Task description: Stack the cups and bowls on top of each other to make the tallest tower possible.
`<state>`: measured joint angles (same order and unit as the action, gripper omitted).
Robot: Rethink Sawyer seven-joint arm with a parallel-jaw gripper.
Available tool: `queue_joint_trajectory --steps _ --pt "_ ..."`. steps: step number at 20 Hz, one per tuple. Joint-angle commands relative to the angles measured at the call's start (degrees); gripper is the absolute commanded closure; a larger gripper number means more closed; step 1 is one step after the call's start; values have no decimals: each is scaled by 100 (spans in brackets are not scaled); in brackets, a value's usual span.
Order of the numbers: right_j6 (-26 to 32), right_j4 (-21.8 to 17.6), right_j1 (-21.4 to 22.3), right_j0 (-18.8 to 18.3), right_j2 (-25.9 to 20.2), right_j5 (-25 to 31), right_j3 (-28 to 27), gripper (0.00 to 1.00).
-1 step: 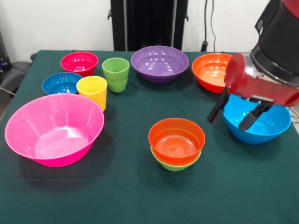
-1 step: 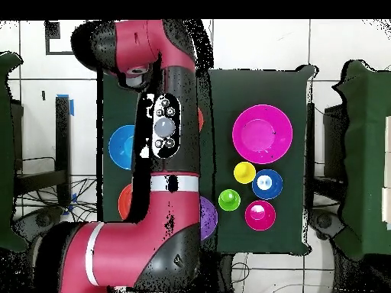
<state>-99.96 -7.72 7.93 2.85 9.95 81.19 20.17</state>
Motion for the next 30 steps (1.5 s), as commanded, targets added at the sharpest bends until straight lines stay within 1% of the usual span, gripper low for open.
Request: queue_joint_trajectory --steps 1,2,6,11,15,20,25,30 --pt "2222 -72 -356 -262 -645 446 -400 0" --pt "2203 -55 -424 -281 -639 495 -531 0" --pt "2416 -20 -496 -369 -595 388 -574 0" --pt "2685 -40 -472 -514 -494 151 -437 0" --pt "2948 -73 -538 -637 -456 56 -512 0" --pt "3242 -96 -475 -758 -429 -60 -402 0" --pt "3453 -106 -592 -851 -401 61 -676 0" --pt "3672 -65 -455 -978 -356 98 -598 0"
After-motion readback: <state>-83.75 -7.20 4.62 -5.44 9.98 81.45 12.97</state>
